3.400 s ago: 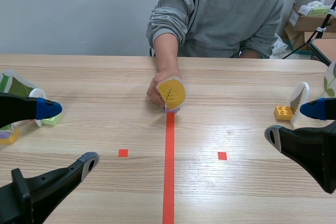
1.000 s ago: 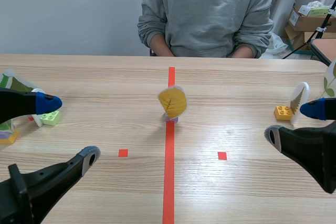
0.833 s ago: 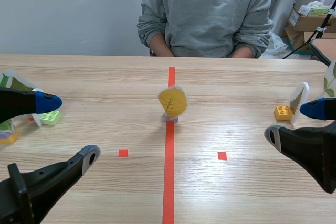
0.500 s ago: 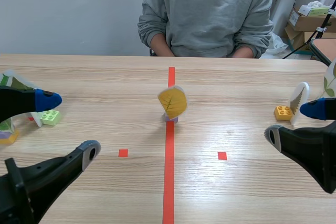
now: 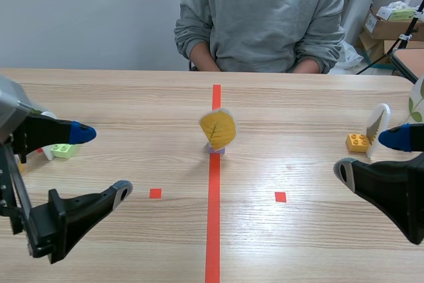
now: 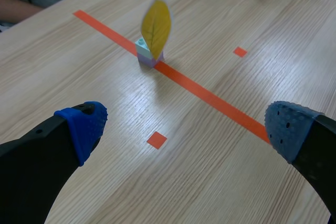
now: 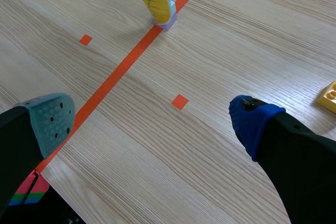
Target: Do the leaf sorting experiment
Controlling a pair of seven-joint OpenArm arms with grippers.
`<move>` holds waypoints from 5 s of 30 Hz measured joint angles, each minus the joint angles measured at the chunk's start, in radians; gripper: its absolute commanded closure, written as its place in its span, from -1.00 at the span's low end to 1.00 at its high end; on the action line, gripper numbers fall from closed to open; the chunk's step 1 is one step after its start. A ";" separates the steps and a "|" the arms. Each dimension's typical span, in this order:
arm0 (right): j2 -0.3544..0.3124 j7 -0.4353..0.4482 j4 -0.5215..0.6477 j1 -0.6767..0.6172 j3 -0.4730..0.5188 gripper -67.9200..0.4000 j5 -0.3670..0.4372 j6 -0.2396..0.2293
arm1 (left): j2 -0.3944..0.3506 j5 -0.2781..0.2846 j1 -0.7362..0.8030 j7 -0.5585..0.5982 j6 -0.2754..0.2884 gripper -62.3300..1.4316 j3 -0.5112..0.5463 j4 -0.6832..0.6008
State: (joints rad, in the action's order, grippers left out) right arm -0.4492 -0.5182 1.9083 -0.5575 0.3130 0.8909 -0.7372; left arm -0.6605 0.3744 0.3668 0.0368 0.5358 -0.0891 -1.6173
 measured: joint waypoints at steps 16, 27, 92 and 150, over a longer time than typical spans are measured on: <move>0.000 0.000 0.000 0.000 0.000 -0.79 0.000 0.000 | 0.036 -0.007 -0.489 0.001 -0.001 -1.00 -0.352 0.431; 0.000 0.000 0.000 0.000 0.000 -0.79 -0.001 0.000 | 0.182 -0.053 -0.766 0.011 -0.002 -1.00 -0.589 0.608; 0.000 0.008 0.000 0.000 0.000 -0.79 -0.011 0.000 | 0.475 -0.198 -0.998 0.158 -0.133 0.82 -0.839 1.022; 0.000 0.012 0.000 0.000 0.000 -0.79 -0.016 0.000 | 0.333 0.095 -0.154 0.046 -0.071 0.82 0.314 0.287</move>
State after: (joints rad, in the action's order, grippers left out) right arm -0.4488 -0.5064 1.9083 -0.5575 0.3130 0.8753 -0.7372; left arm -0.3271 0.4698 0.2131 0.0830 0.4644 0.2245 -1.3304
